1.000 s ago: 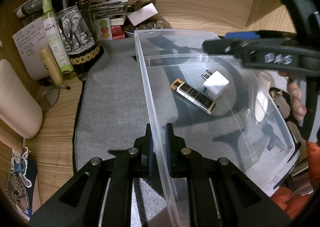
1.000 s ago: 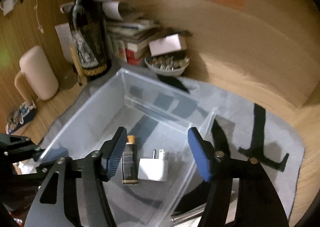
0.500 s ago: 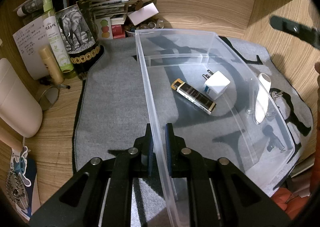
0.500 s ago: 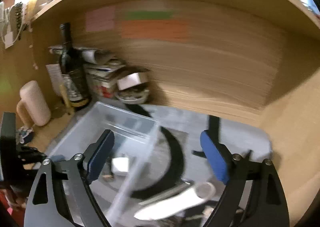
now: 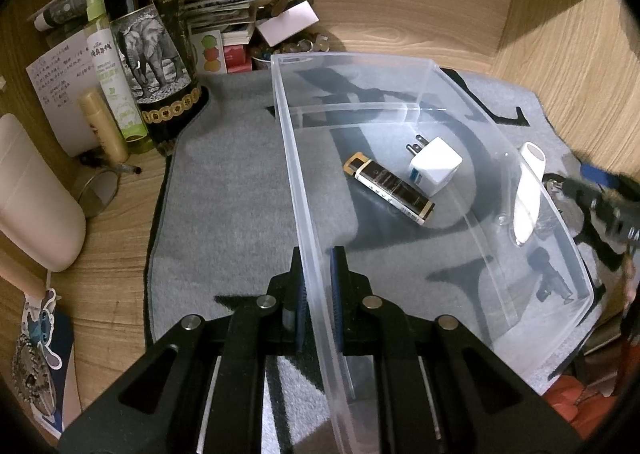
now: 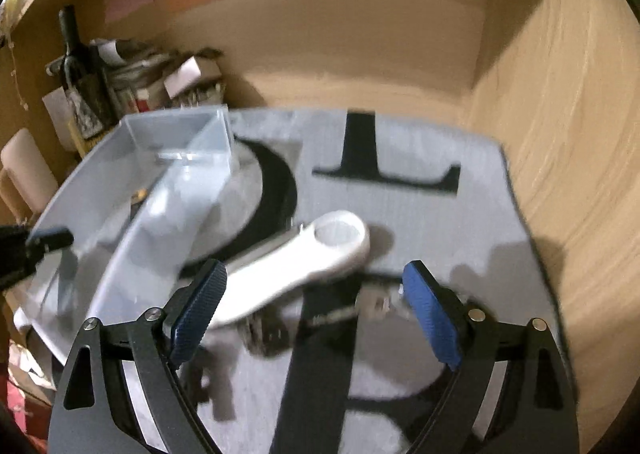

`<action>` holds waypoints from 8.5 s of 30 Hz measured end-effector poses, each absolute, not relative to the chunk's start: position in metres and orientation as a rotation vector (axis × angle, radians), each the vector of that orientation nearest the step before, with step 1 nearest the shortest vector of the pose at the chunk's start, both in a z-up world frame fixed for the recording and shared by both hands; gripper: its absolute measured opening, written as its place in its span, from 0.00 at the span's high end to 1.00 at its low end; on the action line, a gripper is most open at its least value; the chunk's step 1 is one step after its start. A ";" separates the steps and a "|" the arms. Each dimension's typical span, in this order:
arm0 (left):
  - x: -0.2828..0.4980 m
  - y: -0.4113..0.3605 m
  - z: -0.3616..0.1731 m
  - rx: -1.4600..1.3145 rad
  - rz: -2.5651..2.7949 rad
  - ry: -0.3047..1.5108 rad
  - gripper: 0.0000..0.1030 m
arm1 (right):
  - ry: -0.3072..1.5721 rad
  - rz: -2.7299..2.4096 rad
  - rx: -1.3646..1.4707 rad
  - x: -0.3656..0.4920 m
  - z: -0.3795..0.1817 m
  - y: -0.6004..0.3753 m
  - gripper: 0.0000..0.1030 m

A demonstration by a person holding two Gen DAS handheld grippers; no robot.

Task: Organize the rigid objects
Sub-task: 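Move the right tool to the black mesh grinder and grasp it, then carry the black grinder into the box and open the right tool, then move the right tool to the keys and grasp the key blade, then lift the keys and carry them over the clear box, then open the right tool to drop the keys into the box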

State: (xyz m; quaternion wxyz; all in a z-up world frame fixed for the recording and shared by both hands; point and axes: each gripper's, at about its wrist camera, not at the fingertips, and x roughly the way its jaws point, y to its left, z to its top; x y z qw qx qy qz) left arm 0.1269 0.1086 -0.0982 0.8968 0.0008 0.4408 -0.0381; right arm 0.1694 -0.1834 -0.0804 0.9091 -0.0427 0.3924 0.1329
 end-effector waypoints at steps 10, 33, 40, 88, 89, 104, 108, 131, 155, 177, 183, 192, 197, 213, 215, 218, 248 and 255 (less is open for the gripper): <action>0.127 0.106 -0.099 0.010 -0.069 0.919 0.90 | 0.905 0.354 0.000 0.157 -0.110 -0.183 0.37; 0.126 0.107 -0.099 0.010 -0.068 0.919 0.90 | 0.819 0.389 -0.034 0.148 -0.093 -0.176 0.71; 0.126 0.106 -0.099 0.008 -0.067 0.919 0.90 | 0.737 0.404 -0.054 0.148 -0.064 -0.167 0.71; 0.129 0.108 -0.099 -0.023 -0.088 0.906 0.90 | 0.902 0.662 -0.333 0.231 -0.076 -0.011 0.71; 0.129 0.107 -0.099 -0.024 -0.089 0.906 0.89 | 0.905 0.663 -0.329 0.232 -0.076 -0.010 0.71; 0.129 0.108 -0.100 -0.023 -0.089 0.906 0.89 | 0.816 0.649 -0.292 0.223 -0.058 -0.021 0.45; 0.129 0.109 -0.100 -0.023 -0.089 0.906 0.89 | 0.757 0.633 -0.278 0.215 -0.044 -0.029 0.31; 0.129 0.110 -0.100 -0.026 -0.091 0.905 0.89 | 0.605 0.302 -0.178 0.168 -0.012 -0.162 0.13; 0.128 0.112 -0.099 -0.028 -0.091 0.905 0.89 | 0.923 0.110 0.023 0.181 -0.135 -0.253 0.29; 0.128 0.115 -0.100 -0.027 -0.092 0.905 0.89 | 0.823 0.119 -0.043 0.184 -0.112 -0.243 0.43; 0.128 0.115 -0.100 -0.027 -0.092 0.905 0.89 | 0.725 0.147 -0.064 0.178 -0.078 -0.229 0.43; 0.128 0.115 -0.100 -0.027 -0.092 0.905 0.89 | 0.558 0.230 -0.109 0.170 -0.021 -0.193 0.43; 0.129 0.116 -0.100 -0.027 -0.091 0.904 0.90 | 0.482 0.335 -0.113 0.165 0.005 -0.164 0.43; 0.130 0.116 -0.100 -0.031 -0.095 0.903 0.90 | 0.554 0.647 -0.259 0.170 -0.014 -0.037 0.43; 0.130 0.116 -0.100 -0.032 -0.096 0.902 0.89 | 0.592 0.672 -0.279 0.173 -0.022 -0.026 0.43; 0.130 0.116 -0.100 -0.031 -0.098 0.900 0.89 | 0.657 0.701 -0.301 0.179 -0.035 -0.015 0.43; 0.129 0.116 -0.101 -0.029 -0.107 0.898 0.90 | 0.857 0.750 -0.326 0.192 -0.050 -0.009 0.29; 0.129 0.116 -0.101 -0.029 -0.107 0.898 0.90 | 0.677 0.638 -0.269 0.177 -0.012 -0.048 0.18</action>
